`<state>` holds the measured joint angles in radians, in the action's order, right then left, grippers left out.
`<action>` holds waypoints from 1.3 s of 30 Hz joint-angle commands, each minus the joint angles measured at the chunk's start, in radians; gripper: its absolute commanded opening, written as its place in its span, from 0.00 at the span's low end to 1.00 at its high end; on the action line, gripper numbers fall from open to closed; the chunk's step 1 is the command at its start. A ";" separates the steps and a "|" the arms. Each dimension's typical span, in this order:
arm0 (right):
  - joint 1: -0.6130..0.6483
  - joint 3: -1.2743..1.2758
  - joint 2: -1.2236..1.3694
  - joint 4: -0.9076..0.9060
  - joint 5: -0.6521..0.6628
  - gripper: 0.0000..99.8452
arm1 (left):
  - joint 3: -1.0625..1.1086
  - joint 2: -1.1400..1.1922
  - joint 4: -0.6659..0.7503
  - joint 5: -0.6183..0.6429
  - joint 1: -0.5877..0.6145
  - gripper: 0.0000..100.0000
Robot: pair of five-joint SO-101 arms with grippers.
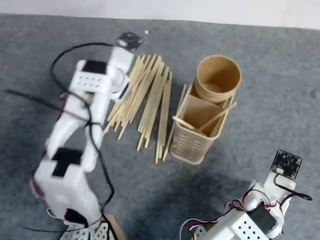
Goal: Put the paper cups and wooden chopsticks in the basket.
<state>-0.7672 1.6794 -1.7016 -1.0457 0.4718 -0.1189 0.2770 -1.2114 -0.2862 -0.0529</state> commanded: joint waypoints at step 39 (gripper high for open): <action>0.010 0.145 -0.008 -0.007 0.008 0.01 | -1.101 0.788 -0.393 -0.020 -0.125 0.02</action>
<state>-0.7672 1.6794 -1.7016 -1.0457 0.4718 -1.1208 1.1224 -1.5489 -0.2984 -0.1603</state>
